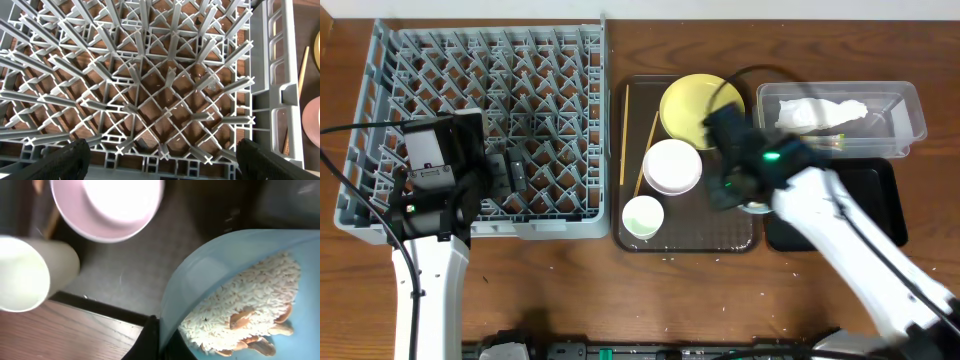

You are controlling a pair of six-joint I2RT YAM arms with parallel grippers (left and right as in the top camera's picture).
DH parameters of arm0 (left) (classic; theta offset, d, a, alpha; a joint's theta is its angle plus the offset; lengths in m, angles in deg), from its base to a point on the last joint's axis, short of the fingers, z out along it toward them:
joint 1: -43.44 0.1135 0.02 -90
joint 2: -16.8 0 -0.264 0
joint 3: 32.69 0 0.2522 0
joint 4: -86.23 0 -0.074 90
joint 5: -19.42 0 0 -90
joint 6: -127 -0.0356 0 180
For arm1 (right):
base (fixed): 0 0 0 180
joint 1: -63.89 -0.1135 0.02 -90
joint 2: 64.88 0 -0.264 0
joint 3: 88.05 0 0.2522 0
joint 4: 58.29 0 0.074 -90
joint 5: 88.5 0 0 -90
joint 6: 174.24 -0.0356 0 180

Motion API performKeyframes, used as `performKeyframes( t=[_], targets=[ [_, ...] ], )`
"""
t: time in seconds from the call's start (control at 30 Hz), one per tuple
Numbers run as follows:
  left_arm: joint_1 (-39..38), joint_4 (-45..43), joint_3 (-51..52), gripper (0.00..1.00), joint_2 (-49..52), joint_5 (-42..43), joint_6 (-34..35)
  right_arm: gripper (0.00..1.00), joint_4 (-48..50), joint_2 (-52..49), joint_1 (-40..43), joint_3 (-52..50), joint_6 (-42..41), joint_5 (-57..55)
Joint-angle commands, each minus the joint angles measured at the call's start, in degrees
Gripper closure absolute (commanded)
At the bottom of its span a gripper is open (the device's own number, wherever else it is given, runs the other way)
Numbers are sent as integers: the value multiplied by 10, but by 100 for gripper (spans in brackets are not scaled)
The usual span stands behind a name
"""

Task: Sort waste into correct bins and load items into the dishwasher
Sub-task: 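Grasp the blue bowl with the right gripper and lift it, then tip the blue bowl over the black tray to dump the rice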

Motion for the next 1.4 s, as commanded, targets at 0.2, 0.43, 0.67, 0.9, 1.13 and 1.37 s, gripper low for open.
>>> performKeyframes(
  t=[0.2,0.43,0.67,0.9,1.13,1.37],
  targets=[
    [3,1,-10,6,2,6,5,99,7,35,234,-34,135,234],
    [3,1,-10,6,2,6,5,99,55,35,372,-119,207,434],
    [3,1,-10,6,2,6,5,99,113,35,481,-208,259,602],
    [3,1,-10,6,2,6,5,99,169,31,577,-267,280,784],
    [3,1,-10,6,2,6,5,99,177,4,646,-285,262,861],
    [3,1,-10,6,2,6,5,99,183,-46,697,-285,217,899]
  ],
)
